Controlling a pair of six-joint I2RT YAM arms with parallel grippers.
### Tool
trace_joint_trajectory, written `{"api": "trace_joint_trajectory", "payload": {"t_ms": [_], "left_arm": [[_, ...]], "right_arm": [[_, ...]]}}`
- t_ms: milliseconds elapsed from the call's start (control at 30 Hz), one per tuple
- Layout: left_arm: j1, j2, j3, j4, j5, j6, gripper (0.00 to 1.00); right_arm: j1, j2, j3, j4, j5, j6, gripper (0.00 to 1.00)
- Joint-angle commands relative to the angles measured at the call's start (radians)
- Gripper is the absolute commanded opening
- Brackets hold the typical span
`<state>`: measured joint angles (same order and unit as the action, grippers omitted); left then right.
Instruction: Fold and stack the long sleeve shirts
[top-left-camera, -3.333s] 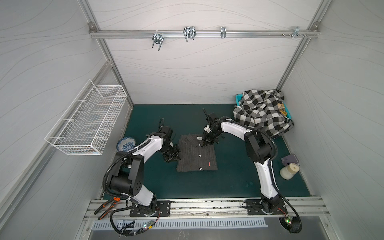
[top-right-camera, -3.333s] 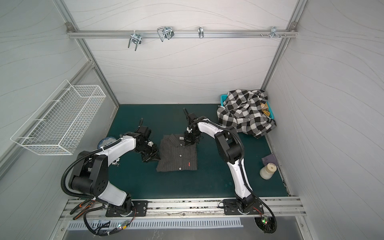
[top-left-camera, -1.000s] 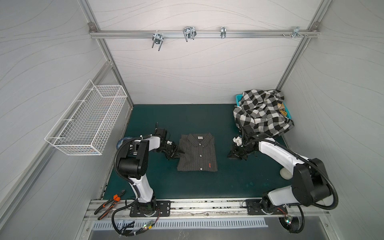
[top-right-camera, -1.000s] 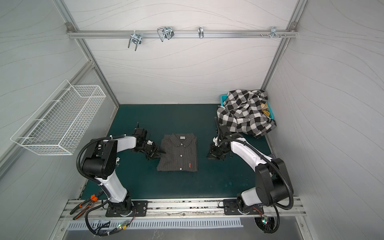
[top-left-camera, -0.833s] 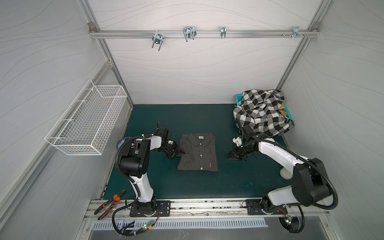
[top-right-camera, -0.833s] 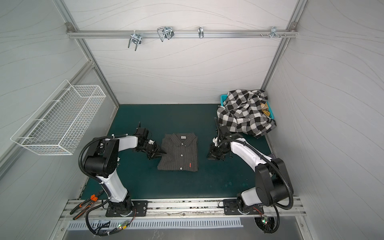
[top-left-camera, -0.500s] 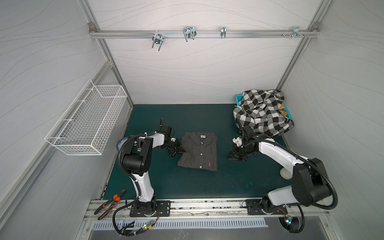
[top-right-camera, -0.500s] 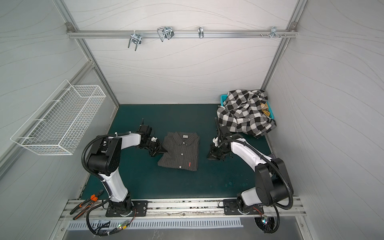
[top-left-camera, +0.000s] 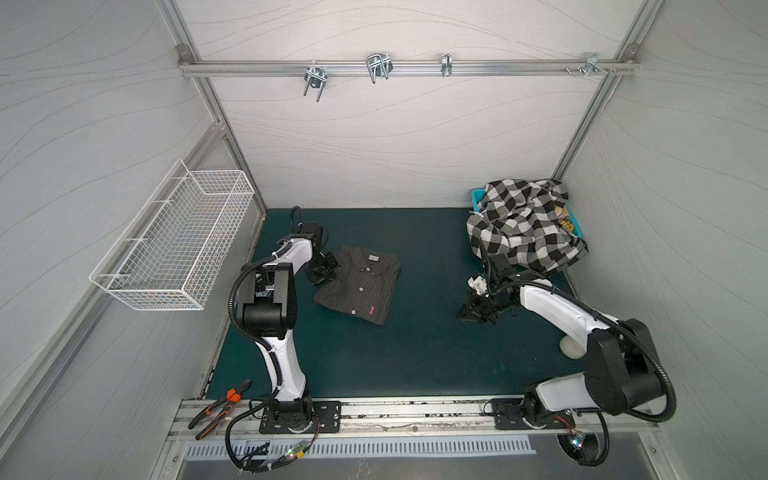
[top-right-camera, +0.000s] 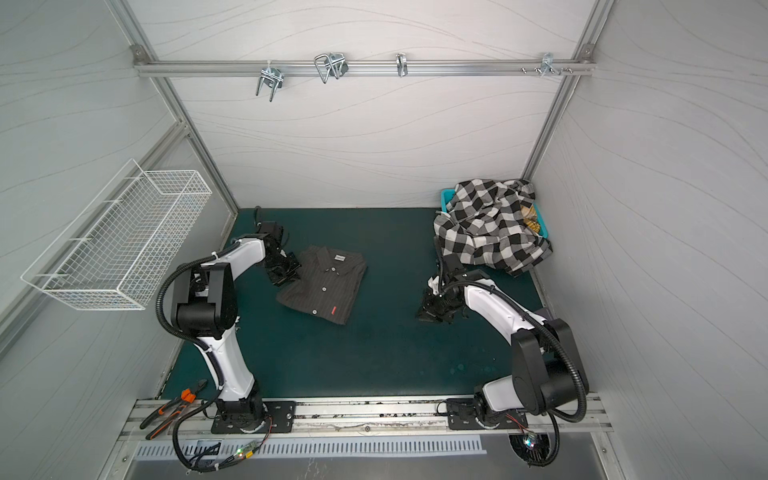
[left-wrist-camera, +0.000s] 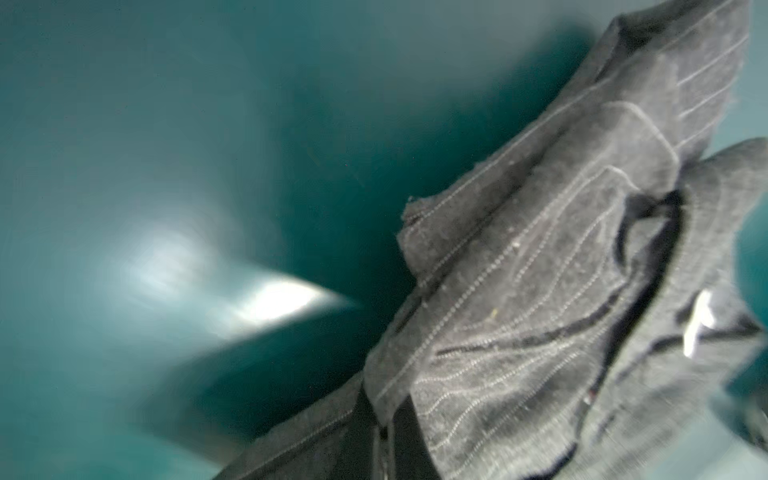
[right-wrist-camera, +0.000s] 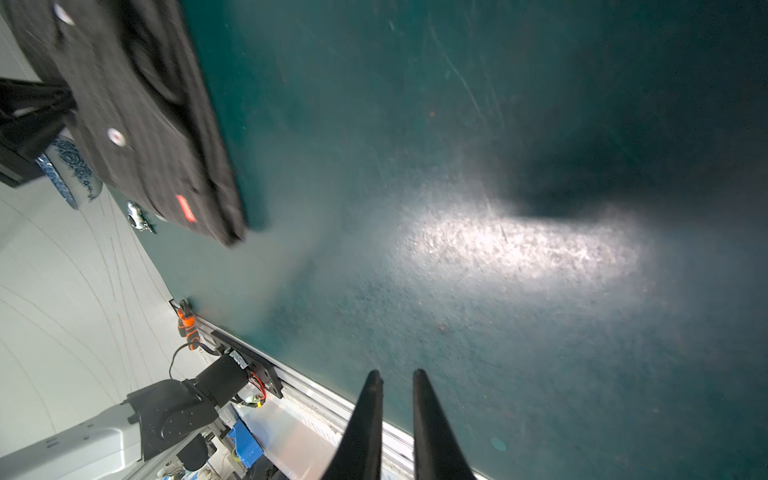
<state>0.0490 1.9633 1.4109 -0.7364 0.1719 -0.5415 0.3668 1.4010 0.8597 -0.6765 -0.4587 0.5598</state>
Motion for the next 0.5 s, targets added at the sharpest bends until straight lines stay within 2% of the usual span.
{"api": "trace_joint_trajectory", "payload": {"t_ms": [0, 233, 467], "left_arm": [[0.036, 0.031, 0.124, -0.064, -0.191, 0.053, 0.00], [0.059, 0.173, 0.424, -0.141, -0.403, 0.132, 0.00], [0.110, 0.294, 0.613, -0.145, -0.468, 0.168, 0.00]], "right_arm": [[-0.004, -0.041, -0.013, 0.006, -0.022, -0.001, 0.17], [-0.004, -0.042, -0.067, 0.077, -0.053, -0.005, 0.17], [0.013, -0.027, -0.127, 0.163, -0.069, -0.004, 0.16]]}}
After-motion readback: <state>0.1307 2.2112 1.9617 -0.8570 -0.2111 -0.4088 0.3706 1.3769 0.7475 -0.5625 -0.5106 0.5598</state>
